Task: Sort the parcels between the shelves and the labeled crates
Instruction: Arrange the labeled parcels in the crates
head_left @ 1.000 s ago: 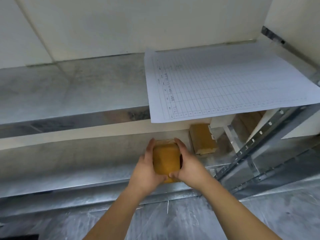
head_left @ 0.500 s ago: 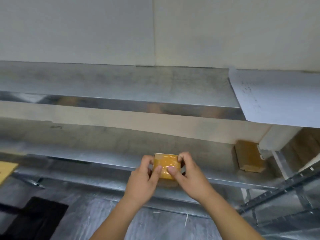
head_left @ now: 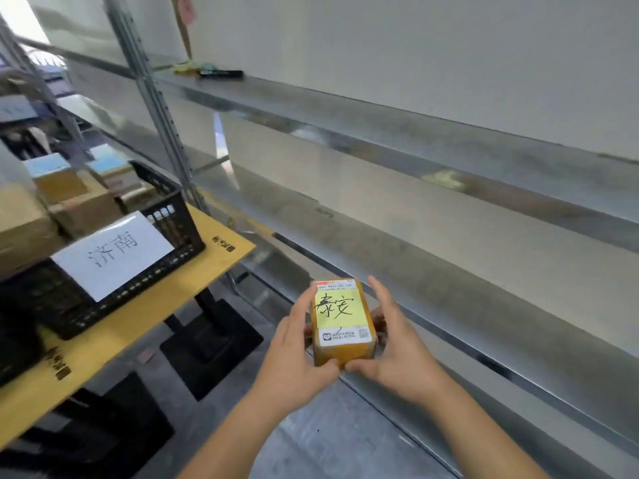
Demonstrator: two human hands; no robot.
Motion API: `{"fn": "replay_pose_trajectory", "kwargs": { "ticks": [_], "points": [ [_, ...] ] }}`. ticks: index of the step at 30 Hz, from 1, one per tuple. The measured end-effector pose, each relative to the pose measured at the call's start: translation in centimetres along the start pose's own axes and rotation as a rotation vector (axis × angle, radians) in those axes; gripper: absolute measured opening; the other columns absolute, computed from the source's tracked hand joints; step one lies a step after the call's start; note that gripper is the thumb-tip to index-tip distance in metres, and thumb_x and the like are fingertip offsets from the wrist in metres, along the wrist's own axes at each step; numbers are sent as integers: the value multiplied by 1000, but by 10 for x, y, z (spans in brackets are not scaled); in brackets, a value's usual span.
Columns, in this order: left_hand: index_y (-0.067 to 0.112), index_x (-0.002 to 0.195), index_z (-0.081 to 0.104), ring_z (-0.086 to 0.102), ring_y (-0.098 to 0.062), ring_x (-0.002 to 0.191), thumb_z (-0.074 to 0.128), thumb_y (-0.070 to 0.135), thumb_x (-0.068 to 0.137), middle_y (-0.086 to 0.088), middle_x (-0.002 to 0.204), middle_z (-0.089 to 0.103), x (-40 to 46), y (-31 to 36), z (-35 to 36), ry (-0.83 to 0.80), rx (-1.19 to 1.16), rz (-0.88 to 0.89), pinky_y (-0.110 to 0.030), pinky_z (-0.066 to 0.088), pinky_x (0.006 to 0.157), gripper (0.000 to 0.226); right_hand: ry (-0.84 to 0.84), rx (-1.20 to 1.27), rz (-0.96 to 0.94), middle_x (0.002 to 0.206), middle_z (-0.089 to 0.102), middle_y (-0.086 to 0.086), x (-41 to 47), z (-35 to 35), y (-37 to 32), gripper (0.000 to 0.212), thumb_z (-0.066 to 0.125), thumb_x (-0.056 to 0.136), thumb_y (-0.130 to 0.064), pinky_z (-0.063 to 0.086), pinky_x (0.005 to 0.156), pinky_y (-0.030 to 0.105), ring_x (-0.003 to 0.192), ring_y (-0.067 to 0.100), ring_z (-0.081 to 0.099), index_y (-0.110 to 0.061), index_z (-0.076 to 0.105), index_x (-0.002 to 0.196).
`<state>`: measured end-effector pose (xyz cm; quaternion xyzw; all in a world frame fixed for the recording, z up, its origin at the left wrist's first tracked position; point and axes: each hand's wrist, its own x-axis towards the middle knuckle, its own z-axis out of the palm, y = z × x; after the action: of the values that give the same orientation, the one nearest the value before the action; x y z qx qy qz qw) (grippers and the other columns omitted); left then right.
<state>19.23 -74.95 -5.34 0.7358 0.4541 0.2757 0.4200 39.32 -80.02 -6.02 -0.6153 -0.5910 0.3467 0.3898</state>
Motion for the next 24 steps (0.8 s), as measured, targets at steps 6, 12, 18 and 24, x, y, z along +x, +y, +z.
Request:
{"fn": "replay_pose_trajectory", "kwargs": {
  "ticks": [6,12,18,24],
  "points": [
    [70,135,26,51,2,105,70,25,79,15,116,35,-50,-55,-106,86,109,-92,-12,47,89,84,-174,-10,-152,120,43,-21,42,118,-46,104,92,68,-18,55,95,27,116,2,59,-68,38,142],
    [62,137,36,52,1,106,69,37,79,15,119,34,-99,-96,-188,279,140,-198,-18,45,96,71,-306,-33,-334,110,45,-20,81,214,-94,99,95,58,-18,57,92,28,108,7,65,-67,50,132],
    [75,125,33,49,5,111,72,46,77,19,122,37,-141,-121,-247,503,183,-331,-13,41,99,68,-571,3,-411,110,45,-19,111,296,-142,90,94,60,-30,51,94,19,108,2,61,-62,54,134],
    [70,127,40,45,16,112,79,56,67,30,127,40,-152,-144,-293,700,176,-449,-10,43,94,73,-769,-10,-487,113,36,-33,152,361,-180,89,90,68,-39,44,102,16,118,-9,48,-66,39,136]
  ]
}}
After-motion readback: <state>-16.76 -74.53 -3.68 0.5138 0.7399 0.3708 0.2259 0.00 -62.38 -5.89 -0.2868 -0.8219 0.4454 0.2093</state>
